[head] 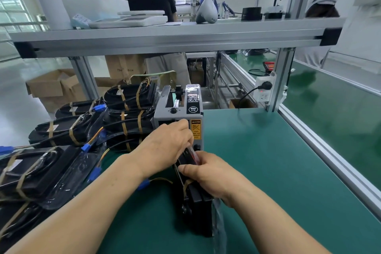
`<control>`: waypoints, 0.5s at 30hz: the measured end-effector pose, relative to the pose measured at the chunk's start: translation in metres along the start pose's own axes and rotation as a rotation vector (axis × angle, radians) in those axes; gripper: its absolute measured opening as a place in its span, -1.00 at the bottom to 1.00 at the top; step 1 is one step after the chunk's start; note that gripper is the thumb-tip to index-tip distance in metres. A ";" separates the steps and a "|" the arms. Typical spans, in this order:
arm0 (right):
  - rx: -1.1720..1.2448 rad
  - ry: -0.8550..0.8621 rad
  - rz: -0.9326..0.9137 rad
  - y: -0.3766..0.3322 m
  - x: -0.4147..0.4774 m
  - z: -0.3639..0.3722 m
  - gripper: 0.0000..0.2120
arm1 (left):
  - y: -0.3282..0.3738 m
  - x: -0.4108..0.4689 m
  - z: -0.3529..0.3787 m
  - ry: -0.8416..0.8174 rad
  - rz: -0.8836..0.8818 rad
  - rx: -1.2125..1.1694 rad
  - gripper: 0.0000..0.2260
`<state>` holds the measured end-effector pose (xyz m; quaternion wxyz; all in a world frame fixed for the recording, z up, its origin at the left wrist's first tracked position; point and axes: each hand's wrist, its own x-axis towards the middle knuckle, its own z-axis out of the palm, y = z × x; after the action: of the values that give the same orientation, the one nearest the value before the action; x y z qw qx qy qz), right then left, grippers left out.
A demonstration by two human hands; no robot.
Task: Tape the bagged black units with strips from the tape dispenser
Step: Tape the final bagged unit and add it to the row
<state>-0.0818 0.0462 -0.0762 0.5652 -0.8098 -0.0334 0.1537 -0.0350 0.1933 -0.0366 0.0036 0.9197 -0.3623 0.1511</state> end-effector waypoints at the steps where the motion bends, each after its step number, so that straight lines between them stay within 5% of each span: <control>1: -0.012 -0.002 -0.004 -0.001 0.000 0.000 -0.55 | 0.000 0.002 0.001 -0.018 -0.003 0.009 -0.85; 6: -0.038 0.011 -0.016 -0.003 -0.001 -0.001 -0.67 | 0.004 0.010 0.006 -0.052 -0.021 0.056 -0.86; 9: 0.012 0.040 -0.005 0.000 -0.002 0.000 -0.66 | 0.005 0.002 0.015 0.120 -0.122 -0.251 -0.88; 12: 0.057 0.116 -0.001 0.005 -0.001 0.004 -0.71 | 0.003 -0.010 0.029 0.391 -0.513 -0.698 -0.88; 15: 0.150 0.180 0.024 0.009 -0.003 0.004 -0.65 | -0.003 -0.018 0.047 0.446 -0.957 -1.114 -0.85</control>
<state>-0.0870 0.0456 -0.0856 0.6232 -0.7760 0.0387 0.0890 -0.0325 0.2016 -0.0862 0.6048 0.7863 0.0618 0.1102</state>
